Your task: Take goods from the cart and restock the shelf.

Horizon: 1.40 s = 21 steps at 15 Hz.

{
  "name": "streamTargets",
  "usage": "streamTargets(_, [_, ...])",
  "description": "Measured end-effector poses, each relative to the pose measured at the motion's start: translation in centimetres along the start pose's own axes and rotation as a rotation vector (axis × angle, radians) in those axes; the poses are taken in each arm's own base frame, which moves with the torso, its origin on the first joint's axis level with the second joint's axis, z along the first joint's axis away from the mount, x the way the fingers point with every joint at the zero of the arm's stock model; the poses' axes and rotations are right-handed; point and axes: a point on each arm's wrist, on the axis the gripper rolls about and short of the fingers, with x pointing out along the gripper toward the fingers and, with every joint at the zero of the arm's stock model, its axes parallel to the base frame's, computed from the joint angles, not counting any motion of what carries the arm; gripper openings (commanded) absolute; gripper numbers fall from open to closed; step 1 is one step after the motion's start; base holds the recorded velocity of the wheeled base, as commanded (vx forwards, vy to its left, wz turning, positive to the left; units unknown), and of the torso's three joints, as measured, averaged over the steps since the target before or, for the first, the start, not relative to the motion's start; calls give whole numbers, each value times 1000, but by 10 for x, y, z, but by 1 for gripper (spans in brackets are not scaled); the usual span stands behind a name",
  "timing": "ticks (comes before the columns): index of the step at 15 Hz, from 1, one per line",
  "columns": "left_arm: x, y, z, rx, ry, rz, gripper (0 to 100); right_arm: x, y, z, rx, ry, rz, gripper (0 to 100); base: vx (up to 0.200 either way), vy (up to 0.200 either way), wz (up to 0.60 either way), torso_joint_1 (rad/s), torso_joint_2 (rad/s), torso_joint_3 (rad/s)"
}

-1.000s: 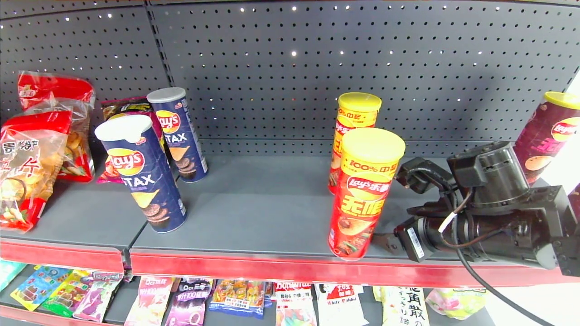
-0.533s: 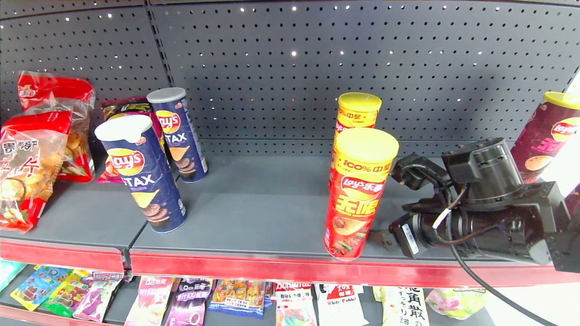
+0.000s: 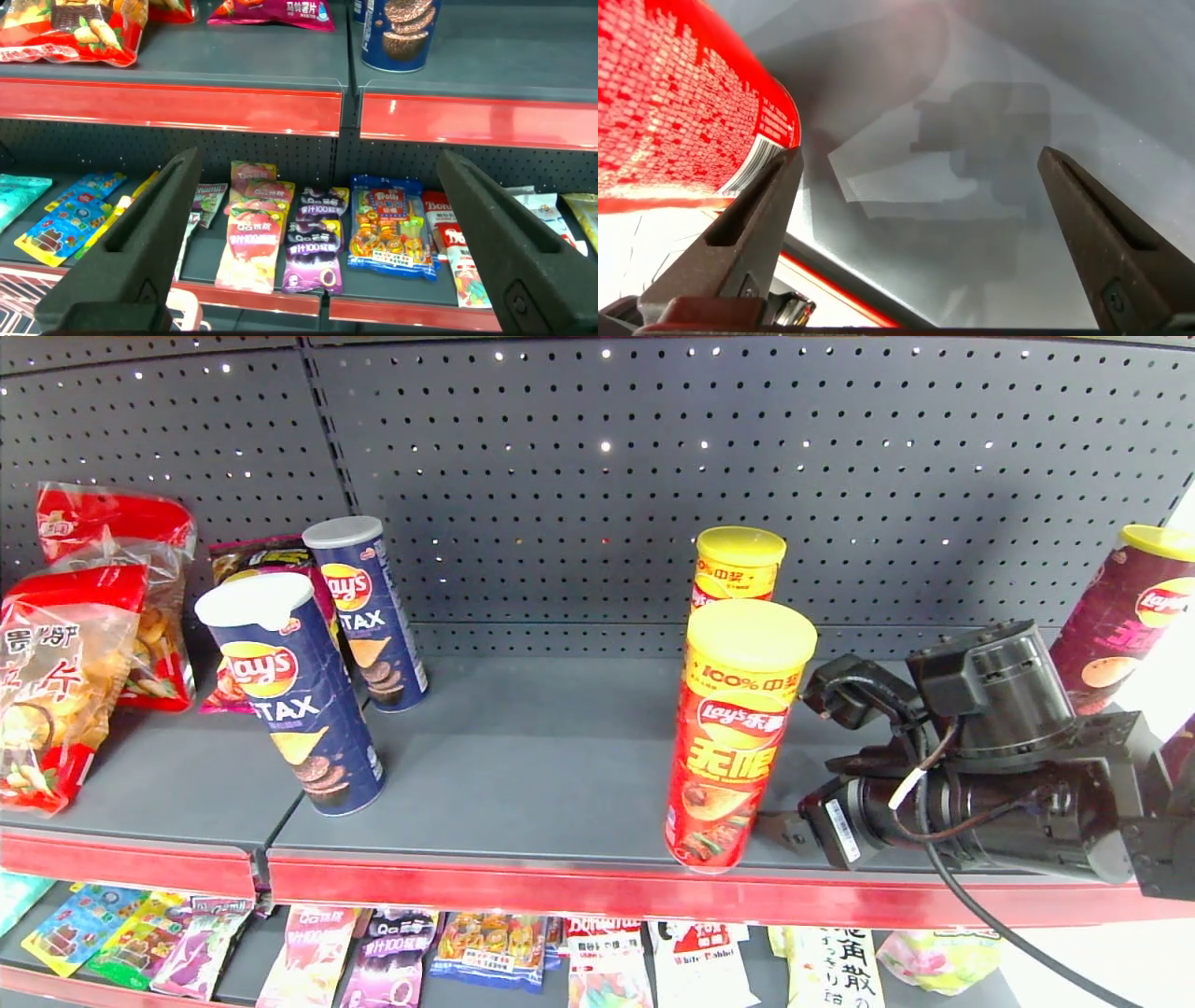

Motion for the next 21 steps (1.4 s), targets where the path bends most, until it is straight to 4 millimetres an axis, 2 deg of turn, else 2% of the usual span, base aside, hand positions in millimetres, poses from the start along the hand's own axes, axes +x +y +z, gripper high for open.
streamTargets(7, [0, 0, 0, 0, 0, 0, 100, -3, -4, -6, 25, 9, -9, 100, 0, 0, 0, 0, 0, 0])
streamTargets(11, [0, 0, 0, 0, 0, 0, 100, -22, -13, -12, 65, -22, -33, 100, 0, 0, 0, 0, 0, 0])
streamTargets(14, [0, 0, 0, 0, 0, 0, 100, -69, -24, -24, 74, -137, -60, 100, 0, 0, 0, 0, 0, 0])
streamTargets(16, [0, 0, 0, 0, 0, 0, 100, -106, -33, -44, 32, -230, -72, 100, 0, 0, 0, 0, 0, 0])
streamTargets(19, [0, 0, 0, 0, 0, 0, 100, -152, -43, -92, 37, -368, -82, 100, 0, 0, 0, 0, 0, 0])
streamTargets(21, [0, 0, 0, 0, 0, 0, 100, -169, -37, -131, 50, -437, -131, 100, 0, 0, 0, 0, 0, 0])
